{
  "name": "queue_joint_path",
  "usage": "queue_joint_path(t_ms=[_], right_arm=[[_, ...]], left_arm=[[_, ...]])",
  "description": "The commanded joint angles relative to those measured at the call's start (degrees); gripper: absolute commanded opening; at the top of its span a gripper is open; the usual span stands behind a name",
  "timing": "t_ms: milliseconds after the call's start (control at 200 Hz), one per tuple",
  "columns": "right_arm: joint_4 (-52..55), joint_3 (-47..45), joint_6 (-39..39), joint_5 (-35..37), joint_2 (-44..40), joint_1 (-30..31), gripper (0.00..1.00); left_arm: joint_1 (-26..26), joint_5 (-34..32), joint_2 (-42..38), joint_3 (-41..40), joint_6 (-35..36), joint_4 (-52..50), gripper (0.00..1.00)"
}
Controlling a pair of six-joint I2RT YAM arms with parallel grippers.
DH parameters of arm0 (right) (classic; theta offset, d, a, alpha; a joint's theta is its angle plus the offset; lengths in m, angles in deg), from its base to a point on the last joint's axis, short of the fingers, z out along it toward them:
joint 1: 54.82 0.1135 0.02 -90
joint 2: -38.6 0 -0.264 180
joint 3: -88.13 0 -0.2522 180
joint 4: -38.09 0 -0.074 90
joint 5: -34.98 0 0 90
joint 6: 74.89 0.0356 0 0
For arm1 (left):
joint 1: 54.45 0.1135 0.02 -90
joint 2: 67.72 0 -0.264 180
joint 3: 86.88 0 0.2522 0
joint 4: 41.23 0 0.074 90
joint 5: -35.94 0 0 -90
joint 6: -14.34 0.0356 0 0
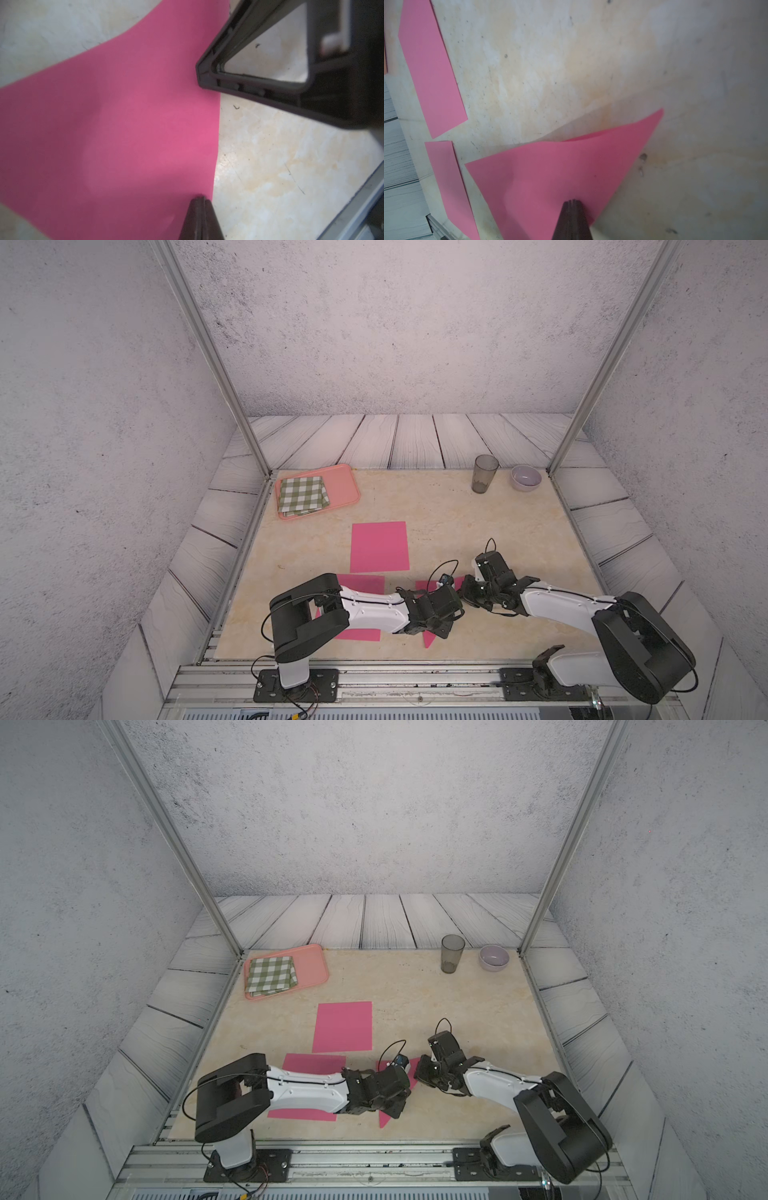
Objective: Fold the square paper diagonally
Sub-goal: Fold the paper at the center of the board.
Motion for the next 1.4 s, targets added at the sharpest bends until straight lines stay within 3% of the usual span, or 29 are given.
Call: queue_joint_path(t_ms=[0,400,686,1021,1396], right_arm=[[14.73,-2.15,-1.26,6.87,2.59,-2.40,0.02],[15.36,3.98,-4.68,1.30,9.18,-10.15,0.01],[17.72,7.79,-5.46,0.25,8.93,-13.37,0.01],[28.77,14.23,-10.55,5.08,2.52,-15.81,0.03],[33.85,14.84,-12.56,-6.25,-5.99,-15.48,0.05]], left_arm=[[0.07,0.83,2.81,-1.50,0.07,-1.74,0.00],[0.08,2.53,2.95,-2.94,0.25,-1.54,0.00],[0.05,4.10,3.52,-2.07,1.00,-2.62,0.00],[0.09,6.29,4.45,0.46,2.67,-4.79,0.00],[0.07,6.29,3.37,2.52,4.71,-6.85,0.00]])
